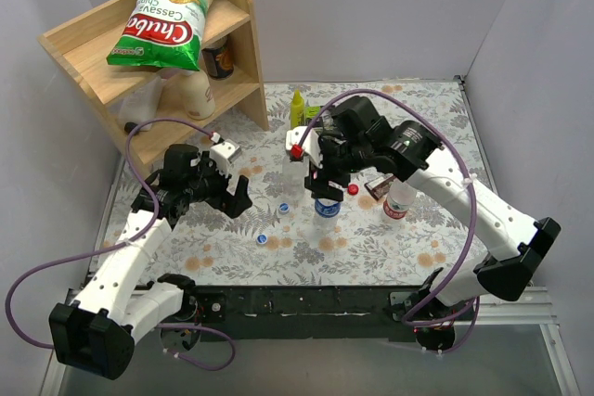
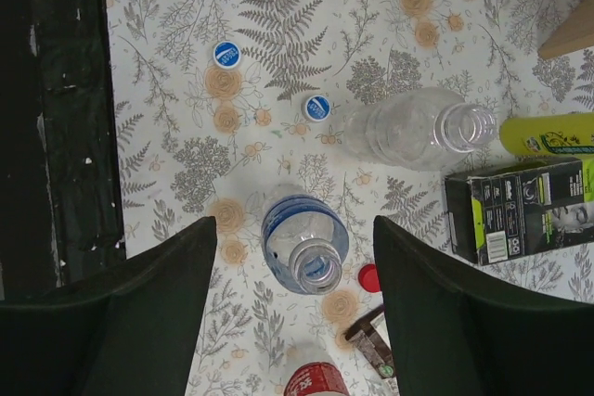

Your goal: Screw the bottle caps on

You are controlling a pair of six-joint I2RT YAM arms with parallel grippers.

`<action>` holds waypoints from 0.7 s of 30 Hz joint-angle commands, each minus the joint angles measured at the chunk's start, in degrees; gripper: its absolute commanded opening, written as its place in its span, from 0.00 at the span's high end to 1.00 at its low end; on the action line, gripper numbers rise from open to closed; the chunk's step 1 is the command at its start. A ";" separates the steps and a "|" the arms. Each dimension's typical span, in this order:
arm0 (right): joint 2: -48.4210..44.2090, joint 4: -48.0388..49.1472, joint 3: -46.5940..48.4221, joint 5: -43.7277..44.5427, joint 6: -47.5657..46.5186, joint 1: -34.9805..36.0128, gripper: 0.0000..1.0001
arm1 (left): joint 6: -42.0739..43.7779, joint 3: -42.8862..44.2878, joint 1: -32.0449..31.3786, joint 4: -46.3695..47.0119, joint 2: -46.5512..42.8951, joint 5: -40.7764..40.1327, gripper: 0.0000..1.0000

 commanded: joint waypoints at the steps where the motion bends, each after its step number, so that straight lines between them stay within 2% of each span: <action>1: 0.75 3.32 -1.40 5.39 -0.06 1.94 0.28 | 1.12 -0.20 -0.29 2.30 -3.01 2.41 0.06; 7: 1.54 1.74 -3.68 13.83 0.38 1.94 0.32 | 1.04 -0.73 -0.47 3.70 -3.11 2.49 0.04; 12: 0.57 2.35 -7.82 14.72 0.99 1.94 0.36 | 0.07 -1.17 -0.47 5.29 -2.23 4.26 0.04; 18: 1.54 2.62 -8.08 15.50 0.82 1.94 0.43 | -0.28 -0.38 -0.47 5.38 -1.35 5.75 0.04; 21: 1.80 2.53 -8.52 15.42 0.73 1.94 0.49 | -0.28 -0.46 -0.47 5.38 -1.43 6.63 0.04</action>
